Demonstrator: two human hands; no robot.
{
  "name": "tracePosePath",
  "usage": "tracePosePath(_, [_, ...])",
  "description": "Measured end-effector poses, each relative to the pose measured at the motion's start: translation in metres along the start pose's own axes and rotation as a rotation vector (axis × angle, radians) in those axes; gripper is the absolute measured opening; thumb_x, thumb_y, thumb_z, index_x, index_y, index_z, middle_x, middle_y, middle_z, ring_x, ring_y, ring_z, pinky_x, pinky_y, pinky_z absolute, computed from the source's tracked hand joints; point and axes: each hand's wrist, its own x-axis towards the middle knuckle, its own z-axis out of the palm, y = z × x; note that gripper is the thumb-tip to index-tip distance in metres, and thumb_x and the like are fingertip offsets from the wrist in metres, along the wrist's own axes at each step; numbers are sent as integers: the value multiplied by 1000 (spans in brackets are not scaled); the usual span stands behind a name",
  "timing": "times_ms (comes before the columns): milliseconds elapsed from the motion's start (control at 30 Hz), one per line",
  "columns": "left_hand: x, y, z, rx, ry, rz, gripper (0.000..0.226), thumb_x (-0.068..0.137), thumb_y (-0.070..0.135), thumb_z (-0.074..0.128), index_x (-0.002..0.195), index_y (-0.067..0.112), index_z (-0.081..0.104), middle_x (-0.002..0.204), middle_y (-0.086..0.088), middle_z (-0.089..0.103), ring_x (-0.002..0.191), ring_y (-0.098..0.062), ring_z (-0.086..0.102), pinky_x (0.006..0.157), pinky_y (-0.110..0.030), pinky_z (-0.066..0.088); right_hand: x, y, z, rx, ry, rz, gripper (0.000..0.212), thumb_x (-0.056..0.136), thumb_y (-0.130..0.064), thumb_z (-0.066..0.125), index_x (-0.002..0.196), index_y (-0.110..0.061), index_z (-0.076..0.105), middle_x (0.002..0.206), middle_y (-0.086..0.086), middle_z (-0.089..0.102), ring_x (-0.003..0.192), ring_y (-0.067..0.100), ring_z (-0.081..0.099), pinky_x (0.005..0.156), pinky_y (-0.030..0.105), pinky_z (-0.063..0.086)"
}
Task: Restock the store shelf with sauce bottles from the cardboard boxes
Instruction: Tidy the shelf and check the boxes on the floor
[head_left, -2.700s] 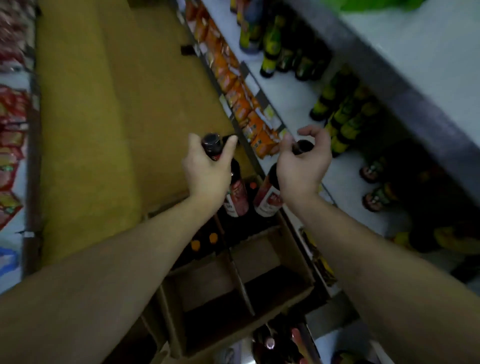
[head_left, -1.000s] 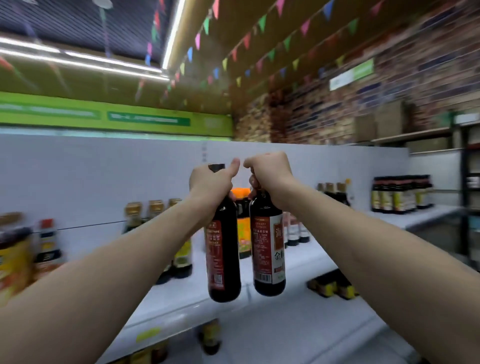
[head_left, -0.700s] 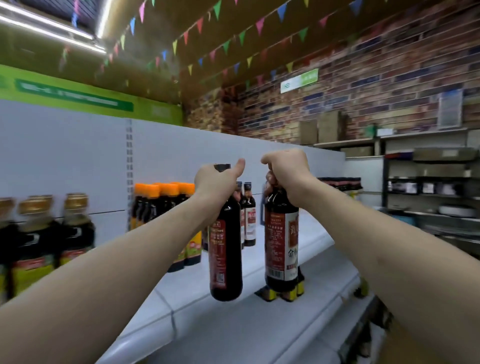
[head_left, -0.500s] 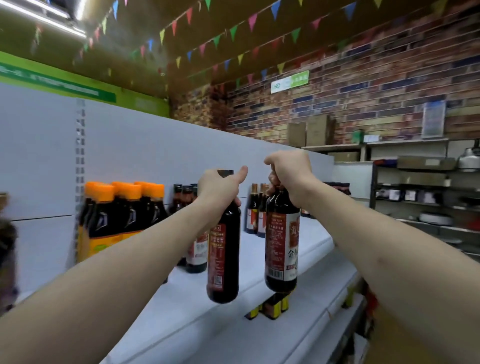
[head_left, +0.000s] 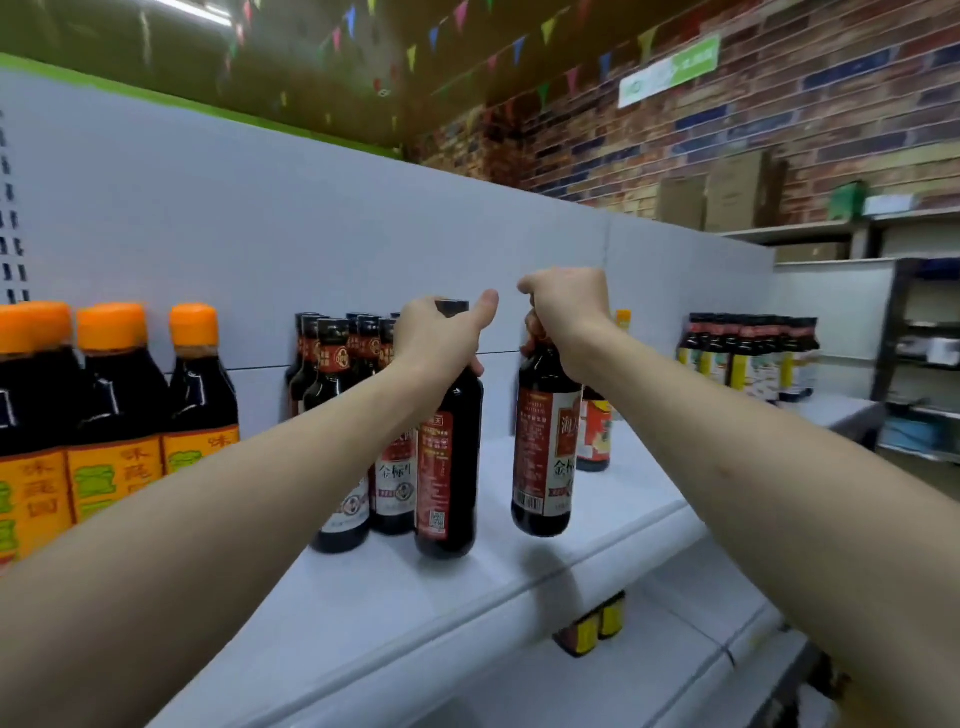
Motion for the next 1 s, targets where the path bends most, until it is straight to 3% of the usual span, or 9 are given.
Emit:
tracePosePath(100, [3, -7, 15, 39, 91, -4, 41, 94, 47, 70, 79, 10, 60, 52, -5, 56, 50, -22, 61, 58, -36, 47, 25, 21, 0, 23, -110, 2, 19, 89, -7, 63, 71, -3, 56, 49, 12, 47, 37, 24, 47, 54, 41, 47])
tracePosePath(233, [4, -8, 28, 83, 228, -21, 45, 92, 48, 70, 66, 15, 56, 53, -7, 57, 51, -24, 60, 70, -42, 53, 49, 44, 3, 65, -235, -8, 17, 88, -10, 66, 74, -6, 58, 54, 12, 49, 42, 24, 48, 54, 40, 47])
tracePosePath(367, [-3, -11, 29, 114, 387, -53, 43, 94, 44, 71, 66, 15, 56, 52, -1, 57, 49, -24, 60, 65, -39, 51, 64, 65, 12, 74, -323, -40, 24, 84, -26, 69, 69, -13, 55, 62, 13, 51, 54, 27, 52, 57, 40, 43])
tracePosePath(467, [-10, -13, 25, 208, 479, -35, 41, 94, 46, 71, 70, 16, 57, 56, -3, 61, 50, -22, 63, 64, -39, 53, 71, 75, 17, 93, -377, -68, 38, 90, -40, 71, 69, -14, 53, 56, 9, 57, 50, 32, 62, 55, 37, 48])
tracePosePath(600, [-14, -16, 21, 366, 560, -2, 46, 94, 51, 68, 70, 13, 62, 56, 0, 64, 51, -19, 67, 70, -44, 59, 82, 85, 23, 27, -382, -165, 42, 88, -51, 73, 81, -15, 54, 70, 9, 71, 62, 33, 73, 66, 42, 59])
tracePosePath(700, [-16, -23, 16, 478, 595, 28, 54, 95, 57, 64, 83, 5, 68, 63, -5, 71, 60, -19, 71, 75, -47, 60, 92, 97, 29, -91, -369, -273, 25, 89, -40, 64, 87, -20, 50, 87, 8, 69, 81, 29, 70, 77, 45, 57])
tracePosePath(800, [-14, -30, 15, 513, 614, 42, 52, 93, 61, 61, 87, 9, 69, 72, -4, 73, 70, -23, 72, 78, -50, 60, 96, 110, 30, -136, -383, -399, 19, 97, -28, 59, 103, -13, 48, 86, -1, 58, 77, 17, 56, 69, 36, 47])
tracePosePath(1000, [-10, -35, 17, 579, 719, 37, 40, 95, 57, 62, 101, 17, 64, 89, 3, 71, 82, -19, 72, 81, -46, 60, 93, 118, 41, -168, -322, -493, 31, 105, -45, 51, 108, -15, 42, 81, -6, 57, 78, 21, 57, 70, 36, 43])
